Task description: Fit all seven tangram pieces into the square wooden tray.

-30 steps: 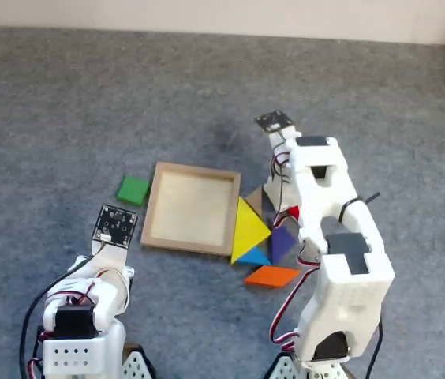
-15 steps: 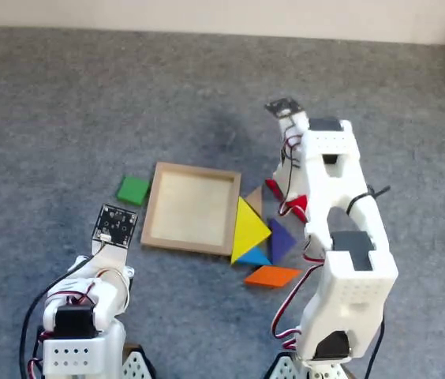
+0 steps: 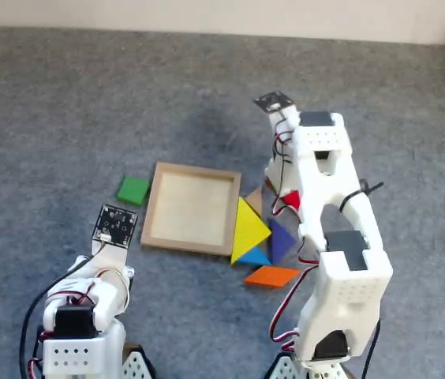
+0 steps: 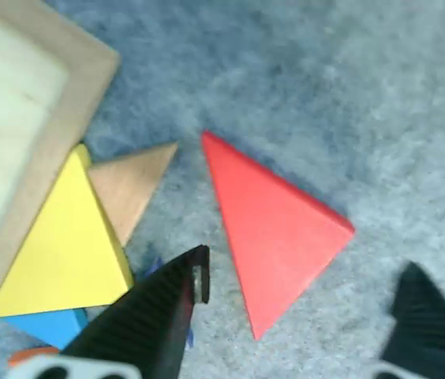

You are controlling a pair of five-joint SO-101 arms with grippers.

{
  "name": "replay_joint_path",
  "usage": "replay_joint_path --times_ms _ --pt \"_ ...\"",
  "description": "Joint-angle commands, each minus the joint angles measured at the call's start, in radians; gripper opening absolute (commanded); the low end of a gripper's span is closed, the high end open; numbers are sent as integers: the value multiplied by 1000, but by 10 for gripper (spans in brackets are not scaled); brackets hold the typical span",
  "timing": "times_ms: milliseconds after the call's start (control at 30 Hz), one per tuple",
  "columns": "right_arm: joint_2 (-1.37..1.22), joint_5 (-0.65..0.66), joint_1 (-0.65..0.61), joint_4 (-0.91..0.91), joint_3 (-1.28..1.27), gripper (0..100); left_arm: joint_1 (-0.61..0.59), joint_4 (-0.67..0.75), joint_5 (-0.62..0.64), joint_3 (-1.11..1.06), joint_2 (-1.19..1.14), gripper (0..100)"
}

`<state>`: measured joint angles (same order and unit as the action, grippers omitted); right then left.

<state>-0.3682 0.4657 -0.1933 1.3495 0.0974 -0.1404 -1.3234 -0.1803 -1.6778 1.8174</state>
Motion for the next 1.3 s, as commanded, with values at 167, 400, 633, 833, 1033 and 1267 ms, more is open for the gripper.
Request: replay_joint_path --times_ms 167,400,633,833,1033,1267 --pt "-8 110 -18 -2 53 393 -12 -3 3 -18 7 5" --pt "-174 110 -12 2 111 392 -12 -3 3 -18 7 5" --pt "-237 110 1 70 223 392 -12 -3 3 -18 7 5" --pt "-277 153 1 71 236 391 -12 -3 3 -18 7 5" --pt "-303 196 7 73 229 242 -12 -3 3 -18 7 5" --pt "-302 190 28 180 282 225 -12 -3 3 -18 7 5"
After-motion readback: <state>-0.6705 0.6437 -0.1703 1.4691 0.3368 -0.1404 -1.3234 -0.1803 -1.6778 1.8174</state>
